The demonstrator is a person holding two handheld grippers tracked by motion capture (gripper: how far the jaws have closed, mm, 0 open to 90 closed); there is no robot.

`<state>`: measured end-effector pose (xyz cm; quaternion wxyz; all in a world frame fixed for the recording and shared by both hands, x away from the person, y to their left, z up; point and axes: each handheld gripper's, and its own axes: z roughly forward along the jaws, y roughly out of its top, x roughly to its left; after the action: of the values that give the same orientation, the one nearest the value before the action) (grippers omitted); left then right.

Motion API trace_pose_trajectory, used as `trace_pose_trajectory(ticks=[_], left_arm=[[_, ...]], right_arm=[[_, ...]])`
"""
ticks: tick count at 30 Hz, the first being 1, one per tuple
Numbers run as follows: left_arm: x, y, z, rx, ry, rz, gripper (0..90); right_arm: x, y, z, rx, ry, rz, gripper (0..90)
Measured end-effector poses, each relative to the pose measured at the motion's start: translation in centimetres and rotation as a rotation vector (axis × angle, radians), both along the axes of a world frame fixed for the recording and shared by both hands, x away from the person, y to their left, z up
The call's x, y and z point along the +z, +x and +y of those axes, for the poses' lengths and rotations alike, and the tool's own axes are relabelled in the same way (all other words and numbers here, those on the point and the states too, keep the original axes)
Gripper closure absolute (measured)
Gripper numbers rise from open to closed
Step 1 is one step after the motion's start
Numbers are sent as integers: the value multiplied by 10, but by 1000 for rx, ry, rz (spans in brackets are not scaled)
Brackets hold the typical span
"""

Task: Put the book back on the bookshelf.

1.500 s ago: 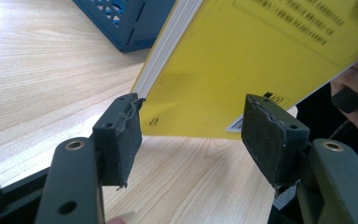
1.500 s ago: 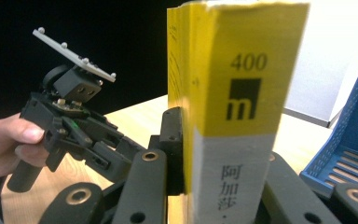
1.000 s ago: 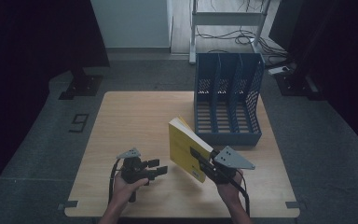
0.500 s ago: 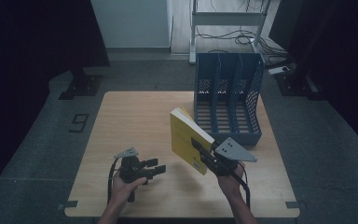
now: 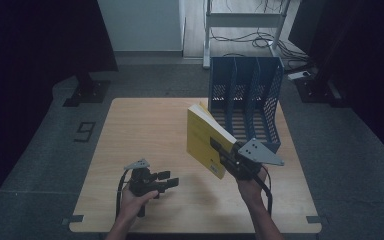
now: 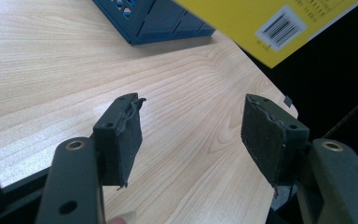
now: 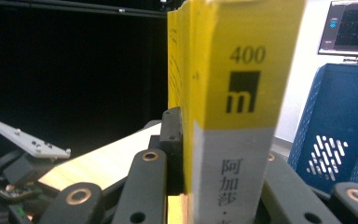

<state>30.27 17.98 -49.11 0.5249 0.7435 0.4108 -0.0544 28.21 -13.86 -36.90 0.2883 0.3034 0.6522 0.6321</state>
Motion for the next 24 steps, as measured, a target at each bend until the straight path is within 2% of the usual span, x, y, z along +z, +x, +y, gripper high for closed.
trace_pose_trajectory(ticks=[18,24], left_arm=[[-1,1,1,2,-7,15,375],[-1,1,2,1,-10,16,374]], right_arm=[[22,12,-6,-45,21,-8,749],[26,22,-7,-71,17,-2,749]])
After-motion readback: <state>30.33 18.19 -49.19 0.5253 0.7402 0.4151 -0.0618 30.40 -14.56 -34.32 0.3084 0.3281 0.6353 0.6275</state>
